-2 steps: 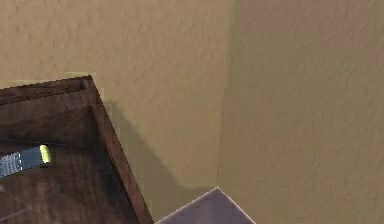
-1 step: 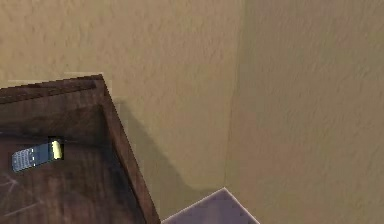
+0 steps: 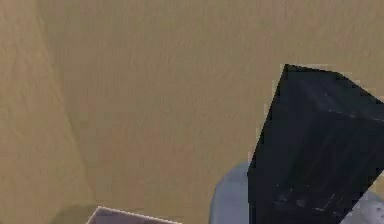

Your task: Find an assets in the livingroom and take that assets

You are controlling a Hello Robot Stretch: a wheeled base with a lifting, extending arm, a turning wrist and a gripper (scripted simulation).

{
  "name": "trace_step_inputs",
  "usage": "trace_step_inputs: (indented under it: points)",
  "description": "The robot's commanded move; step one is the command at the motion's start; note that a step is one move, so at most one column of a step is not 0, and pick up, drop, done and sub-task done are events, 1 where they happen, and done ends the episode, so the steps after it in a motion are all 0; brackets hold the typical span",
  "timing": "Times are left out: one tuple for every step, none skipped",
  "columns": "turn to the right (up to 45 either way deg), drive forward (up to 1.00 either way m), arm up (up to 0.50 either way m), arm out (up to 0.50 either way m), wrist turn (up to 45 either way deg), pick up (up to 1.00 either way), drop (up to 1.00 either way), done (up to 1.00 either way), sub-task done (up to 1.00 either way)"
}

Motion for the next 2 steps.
trace_step_inputs:
  points:
    - [45.0,0.0,0.0,0.0,0.0,0.0,0.0,0.0,0.0]
    - [45.0,0.0,0.0,0.0,0.0,0.0,0.0,0.0,0.0]
